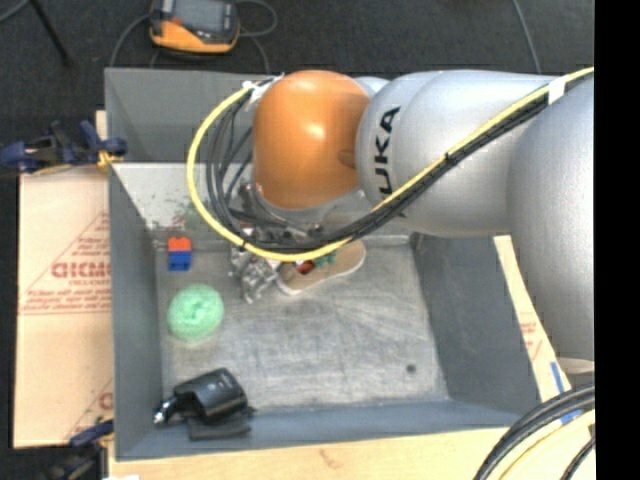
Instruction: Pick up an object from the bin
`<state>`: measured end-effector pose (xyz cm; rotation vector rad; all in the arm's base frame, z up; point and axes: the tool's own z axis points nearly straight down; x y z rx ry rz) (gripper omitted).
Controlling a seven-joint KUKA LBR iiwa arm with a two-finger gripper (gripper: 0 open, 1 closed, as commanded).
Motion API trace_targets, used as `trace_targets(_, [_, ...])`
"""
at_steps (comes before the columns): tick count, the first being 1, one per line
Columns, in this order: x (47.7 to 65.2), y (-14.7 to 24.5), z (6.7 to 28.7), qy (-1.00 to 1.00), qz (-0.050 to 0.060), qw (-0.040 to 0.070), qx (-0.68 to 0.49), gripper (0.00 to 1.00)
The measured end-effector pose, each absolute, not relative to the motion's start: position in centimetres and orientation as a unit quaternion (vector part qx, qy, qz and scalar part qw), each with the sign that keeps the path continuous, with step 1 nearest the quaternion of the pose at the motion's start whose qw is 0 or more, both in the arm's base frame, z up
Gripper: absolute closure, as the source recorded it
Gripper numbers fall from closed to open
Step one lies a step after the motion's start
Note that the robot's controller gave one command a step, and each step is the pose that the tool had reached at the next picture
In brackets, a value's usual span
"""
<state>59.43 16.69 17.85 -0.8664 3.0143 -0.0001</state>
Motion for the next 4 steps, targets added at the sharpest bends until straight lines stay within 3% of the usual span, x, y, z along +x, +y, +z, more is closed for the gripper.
trace_targets(1, [58.8,17.7,17.4,1.0,0.001,0.001,0.019,0.0])
trace_targets(2, [58.7,18.1,17.3,1.0,0.0,0.001,0.026,0.0])
trace_targets(3, [57.0,19.3,14.5,1.0,0.0,0.005,-0.016,0.0])
trace_targets(4, [60.8,19.7,7.3,0.991,0.001,0.005,-0.133,1.0])
